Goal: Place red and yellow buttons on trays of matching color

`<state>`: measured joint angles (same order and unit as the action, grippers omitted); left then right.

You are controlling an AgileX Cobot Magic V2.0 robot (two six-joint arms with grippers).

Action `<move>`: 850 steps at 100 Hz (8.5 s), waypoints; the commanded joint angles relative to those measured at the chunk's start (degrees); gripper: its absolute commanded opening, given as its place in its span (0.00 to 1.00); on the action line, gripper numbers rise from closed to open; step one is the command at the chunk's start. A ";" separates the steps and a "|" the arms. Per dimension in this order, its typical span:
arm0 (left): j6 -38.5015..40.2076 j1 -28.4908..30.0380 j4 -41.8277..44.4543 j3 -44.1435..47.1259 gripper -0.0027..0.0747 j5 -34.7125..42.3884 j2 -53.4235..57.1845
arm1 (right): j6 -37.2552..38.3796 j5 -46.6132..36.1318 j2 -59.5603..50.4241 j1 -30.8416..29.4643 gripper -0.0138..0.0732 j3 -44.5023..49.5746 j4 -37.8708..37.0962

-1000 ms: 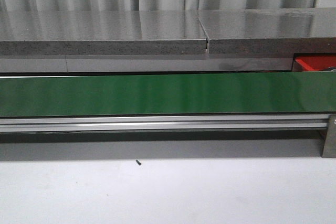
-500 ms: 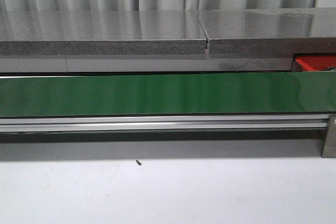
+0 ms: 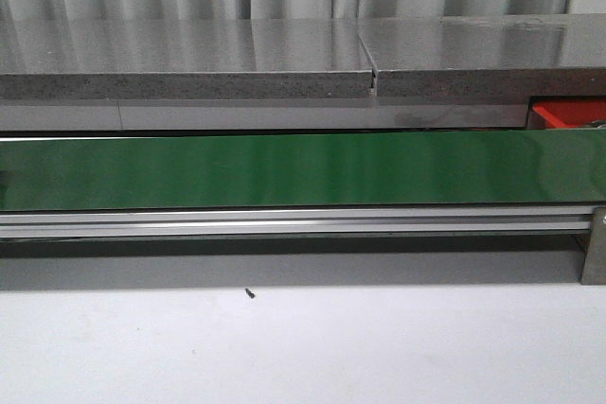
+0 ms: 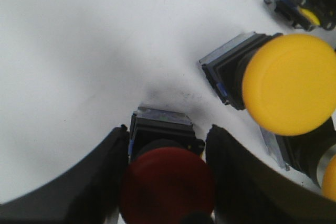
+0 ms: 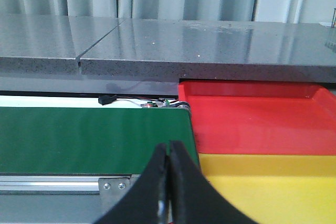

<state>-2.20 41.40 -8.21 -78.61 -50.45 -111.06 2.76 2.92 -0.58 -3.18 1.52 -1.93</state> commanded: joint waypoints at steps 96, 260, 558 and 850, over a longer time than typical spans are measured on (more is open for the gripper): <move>-0.35 -17.22 -3.79 -1.49 0.32 -1.43 16.29 | 0.00 -4.16 -1.02 -0.24 0.03 -0.01 0.06; -10.22 -48.86 -3.70 17.05 0.01 15.01 50.51 | 0.00 -4.16 -1.02 -0.24 0.03 -0.01 0.06; -10.22 -53.18 -3.54 42.74 0.01 12.78 91.90 | -10.41 47.21 85.09 30.47 0.76 -80.07 4.63; -10.22 -53.18 -3.54 42.74 0.01 12.78 91.90 | -16.91 32.77 78.81 -15.55 0.43 -59.43 18.97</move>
<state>-12.81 -11.35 -11.20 -34.55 -41.83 -18.73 -15.04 39.04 78.93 -16.92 -56.65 15.76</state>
